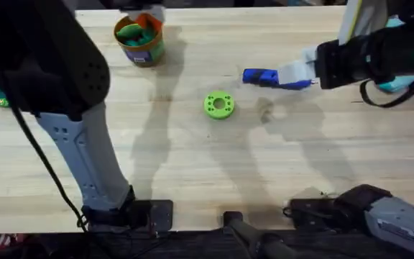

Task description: Pick up the gripper from the table and insert it into the empty holder that is missing its gripper. Then pick up a screw, insert it into the mounting hole, and use the screwdriver to tighten it. Finally, clean up the table by picking up the vegetable and placing it into the bucket.

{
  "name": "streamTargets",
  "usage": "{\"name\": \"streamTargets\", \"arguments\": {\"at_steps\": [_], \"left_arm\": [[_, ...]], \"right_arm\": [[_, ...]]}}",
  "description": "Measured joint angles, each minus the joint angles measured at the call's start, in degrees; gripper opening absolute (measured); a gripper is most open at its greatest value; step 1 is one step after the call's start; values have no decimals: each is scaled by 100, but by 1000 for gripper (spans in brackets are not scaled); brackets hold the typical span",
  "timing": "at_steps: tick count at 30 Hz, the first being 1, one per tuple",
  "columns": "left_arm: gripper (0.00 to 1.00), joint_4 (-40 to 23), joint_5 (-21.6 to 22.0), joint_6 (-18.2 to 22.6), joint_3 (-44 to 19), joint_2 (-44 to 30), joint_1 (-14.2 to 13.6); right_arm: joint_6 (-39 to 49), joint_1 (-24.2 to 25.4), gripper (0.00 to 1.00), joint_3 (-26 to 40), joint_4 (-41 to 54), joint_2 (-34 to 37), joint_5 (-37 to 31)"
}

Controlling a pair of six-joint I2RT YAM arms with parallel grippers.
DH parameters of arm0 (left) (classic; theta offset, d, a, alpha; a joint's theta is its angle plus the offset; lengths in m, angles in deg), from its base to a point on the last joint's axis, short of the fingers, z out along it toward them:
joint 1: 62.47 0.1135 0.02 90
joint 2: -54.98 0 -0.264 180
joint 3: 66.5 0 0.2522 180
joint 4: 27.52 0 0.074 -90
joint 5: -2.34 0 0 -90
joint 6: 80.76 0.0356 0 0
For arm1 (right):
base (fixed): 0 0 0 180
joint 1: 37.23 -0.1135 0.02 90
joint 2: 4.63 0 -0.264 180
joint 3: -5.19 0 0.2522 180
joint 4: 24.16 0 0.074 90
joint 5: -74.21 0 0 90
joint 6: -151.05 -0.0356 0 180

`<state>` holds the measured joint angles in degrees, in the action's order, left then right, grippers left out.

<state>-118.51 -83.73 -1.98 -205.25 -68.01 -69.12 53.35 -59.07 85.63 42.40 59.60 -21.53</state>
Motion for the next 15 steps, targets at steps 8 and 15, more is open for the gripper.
{"name": "streamTargets", "arguments": {"at_steps": [8,15], "left_arm": [[20,588,-161,588,0,6,374],[20,662,-326,900,0,6,612]], "right_arm": [[-1,0,938,0,-51,-1,0],[0,0,938,0,-51,1,0]]}}
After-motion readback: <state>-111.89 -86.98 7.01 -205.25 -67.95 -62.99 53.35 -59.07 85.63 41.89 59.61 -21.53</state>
